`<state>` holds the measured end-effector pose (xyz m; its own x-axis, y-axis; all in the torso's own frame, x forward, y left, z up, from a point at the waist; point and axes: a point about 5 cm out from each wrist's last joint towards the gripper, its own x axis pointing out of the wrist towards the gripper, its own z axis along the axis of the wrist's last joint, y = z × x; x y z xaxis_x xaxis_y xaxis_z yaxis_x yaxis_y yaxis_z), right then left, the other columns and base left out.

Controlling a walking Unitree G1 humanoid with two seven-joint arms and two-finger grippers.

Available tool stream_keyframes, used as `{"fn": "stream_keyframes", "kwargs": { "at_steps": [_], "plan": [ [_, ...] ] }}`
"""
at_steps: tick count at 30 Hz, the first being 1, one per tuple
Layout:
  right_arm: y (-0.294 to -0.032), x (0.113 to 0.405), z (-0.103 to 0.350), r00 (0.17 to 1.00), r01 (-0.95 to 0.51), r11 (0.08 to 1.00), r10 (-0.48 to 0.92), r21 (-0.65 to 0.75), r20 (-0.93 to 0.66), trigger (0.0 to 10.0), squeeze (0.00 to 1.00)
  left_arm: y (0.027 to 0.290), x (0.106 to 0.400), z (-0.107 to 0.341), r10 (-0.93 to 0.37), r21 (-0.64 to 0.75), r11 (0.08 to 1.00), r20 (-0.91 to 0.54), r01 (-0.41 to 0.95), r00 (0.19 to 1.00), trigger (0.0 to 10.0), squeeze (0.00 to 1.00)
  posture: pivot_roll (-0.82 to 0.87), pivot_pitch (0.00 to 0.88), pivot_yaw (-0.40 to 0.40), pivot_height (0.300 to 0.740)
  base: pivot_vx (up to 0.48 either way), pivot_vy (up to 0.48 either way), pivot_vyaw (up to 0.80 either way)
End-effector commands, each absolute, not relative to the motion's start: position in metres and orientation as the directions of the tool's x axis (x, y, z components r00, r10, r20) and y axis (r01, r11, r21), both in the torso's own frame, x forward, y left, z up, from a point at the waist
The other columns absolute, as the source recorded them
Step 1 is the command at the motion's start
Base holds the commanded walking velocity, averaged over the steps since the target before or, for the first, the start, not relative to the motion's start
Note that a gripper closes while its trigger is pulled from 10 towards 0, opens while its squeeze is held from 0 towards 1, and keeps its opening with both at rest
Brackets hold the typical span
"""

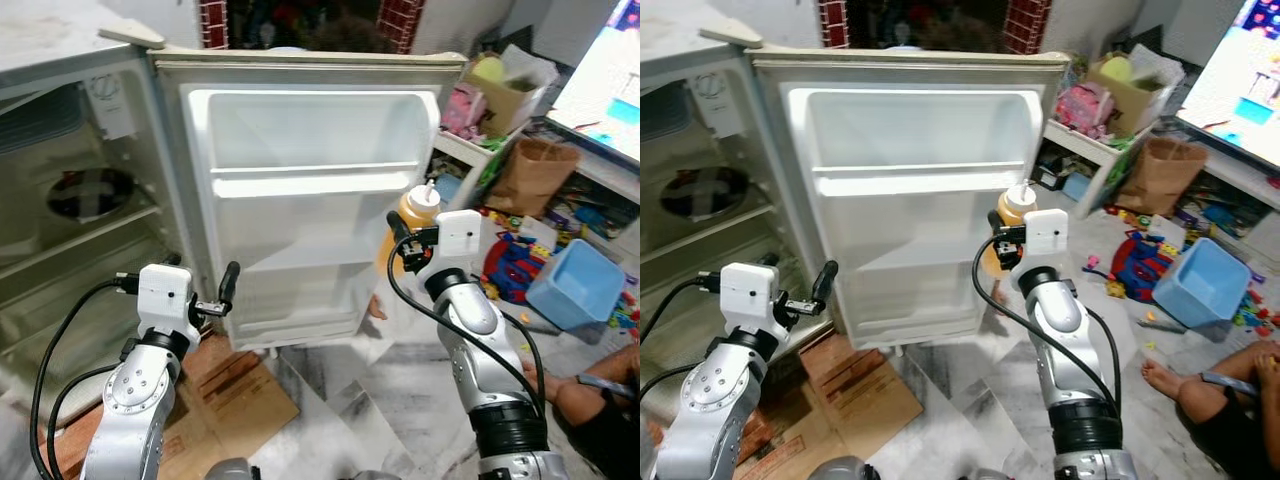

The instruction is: Restocking fridge

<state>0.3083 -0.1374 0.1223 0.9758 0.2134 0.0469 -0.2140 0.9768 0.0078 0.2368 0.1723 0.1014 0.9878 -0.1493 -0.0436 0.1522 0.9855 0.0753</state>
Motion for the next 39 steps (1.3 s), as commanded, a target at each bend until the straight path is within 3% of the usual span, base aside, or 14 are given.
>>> {"fn": "stream_keyframes", "kwargs": {
  "at_steps": [1, 16, 26, 39],
  "plan": [
    [-0.14, 0.31, 0.128, 0.975, -0.213, 0.977, 0.213, -0.007, 0.07, 10.0, 0.0, 0.169, 0.236, 0.101, -0.154, 0.065, 0.985, -0.043, 0.157, 0.987, 10.0, 0.0, 0.06, 0.0, -0.075, 0.74, 0.296, 0.0, 0.0],
    [-0.14, 0.31, 0.128, 0.969, -0.236, 0.972, 0.236, -0.007, 0.065, 10.0, 0.0, 0.166, 0.237, 0.102, -0.152, 0.042, 0.987, -0.025, 0.153, 0.988, 10.0, 0.0, 0.06, 0.0, -0.079, 0.74, 0.259, 0.0, 0.0],
    [-0.133, 0.307, 0.127, 0.954, -0.293, 0.956, 0.293, -0.011, 0.068, 10.0, 0.0, 0.186, 0.235, 0.095, 0.068, 0.091, 0.994, -0.079, -0.061, 0.994, 10.0, 0.0, 0.07, 0.0, -0.083, 0.74, 0.0, 0.0, 0.0],
    [-0.13, 0.311, 0.13, 0.949, -0.304, 0.952, 0.305, -0.018, 0.081, 10.0, 0.0, 0.186, 0.235, 0.096, 0.085, 0.113, 0.991, -0.08, -0.075, 0.993, 10.0, 0.0, 0.07, 0.0, -0.084, 0.74, 0.0, 0.0, 0.68]
  ]
}}
